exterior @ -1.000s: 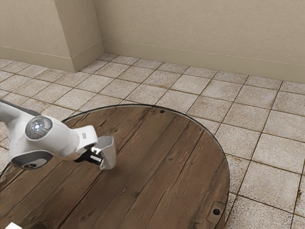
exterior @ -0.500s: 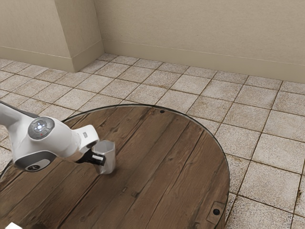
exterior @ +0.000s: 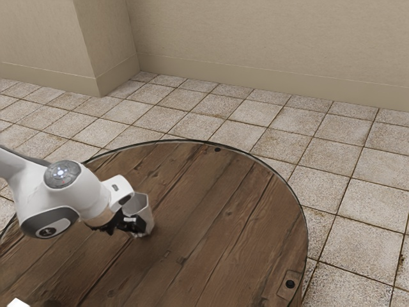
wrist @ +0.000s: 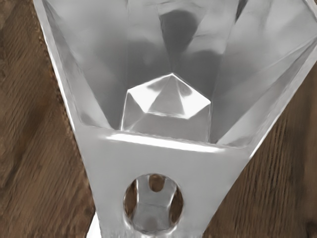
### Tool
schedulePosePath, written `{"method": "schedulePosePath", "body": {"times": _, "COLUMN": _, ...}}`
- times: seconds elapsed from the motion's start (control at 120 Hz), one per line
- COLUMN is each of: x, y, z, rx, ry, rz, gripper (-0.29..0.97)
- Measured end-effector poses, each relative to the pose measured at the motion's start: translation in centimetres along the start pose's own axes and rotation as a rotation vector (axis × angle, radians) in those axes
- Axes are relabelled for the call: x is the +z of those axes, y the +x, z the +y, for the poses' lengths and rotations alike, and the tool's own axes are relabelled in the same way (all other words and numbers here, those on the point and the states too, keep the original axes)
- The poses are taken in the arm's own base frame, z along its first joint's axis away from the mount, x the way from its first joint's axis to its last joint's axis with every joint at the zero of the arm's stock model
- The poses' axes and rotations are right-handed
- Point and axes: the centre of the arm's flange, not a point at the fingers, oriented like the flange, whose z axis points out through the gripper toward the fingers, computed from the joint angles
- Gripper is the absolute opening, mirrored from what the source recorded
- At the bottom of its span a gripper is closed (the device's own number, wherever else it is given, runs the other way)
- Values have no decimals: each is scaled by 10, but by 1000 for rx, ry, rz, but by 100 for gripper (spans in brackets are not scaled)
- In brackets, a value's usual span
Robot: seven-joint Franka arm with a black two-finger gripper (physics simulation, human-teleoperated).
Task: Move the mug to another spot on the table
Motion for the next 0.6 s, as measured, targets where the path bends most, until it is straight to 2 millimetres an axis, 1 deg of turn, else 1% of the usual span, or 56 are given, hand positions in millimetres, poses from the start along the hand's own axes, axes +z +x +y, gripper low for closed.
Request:
{"method": "schedulePosePath", "body": {"times": 0.1, "x": -14, "y": 1, "z": 9, "rx": -86, "ry": 12, "rz": -39, "gripper": 64}}
{"method": "schedulePosePath", "body": {"times": 0.167, "x": -27, "y": 5, "z": 12, "rx": -160, "ry": 23, "rz": -76, "gripper": 65}}
{"method": "schedulePosePath", "body": {"times": 0.217, "x": -40, "y": 15, "z": 18, "rx": -213, "ry": 33, "rz": -102, "gripper": 65}}
{"method": "schedulePosePath", "body": {"times": 0.267, "x": -59, "y": 30, "z": 27, "rx": -253, "ry": 42, "rz": -121, "gripper": 66}}
{"method": "schedulePosePath", "body": {"times": 0.367, "x": -116, "y": 76, "z": 55, "rx": -316, "ry": 59, "rz": -142, "gripper": 67}}
{"method": "schedulePosePath", "body": {"times": 0.4, "x": -140, "y": 96, "z": 63, "rx": -332, "ry": 62, "rz": -138, "gripper": 67}}
{"method": "schedulePosePath", "body": {"times": 0.425, "x": -159, "y": 114, "z": 64, "rx": -348, "ry": 63, "rz": -130, "gripper": 67}}
{"method": "schedulePosePath", "body": {"times": 0.458, "x": -180, "y": 142, "z": 59, "rx": -374, "ry": 68, "rz": -119, "gripper": 67}}
{"method": "schedulePosePath", "body": {"times": 0.492, "x": -199, "y": 170, "z": 49, "rx": -403, "ry": 76, "rz": -107, "gripper": 67}}
{"method": "schedulePosePath", "body": {"times": 0.525, "x": -214, "y": 196, "z": 38, "rx": -426, "ry": 93, "rz": -98, "gripper": 67}}
{"method": "schedulePosePath", "body": {"times": 0.567, "x": -221, "y": 223, "z": 27, "rx": -433, "ry": 118, "rz": -102, "gripper": 68}}
{"method": "schedulePosePath", "body": {"times": 0.6, "x": -217, "y": 244, "z": 15, "rx": -448, "ry": 130, "rz": -124, "gripper": 68}}
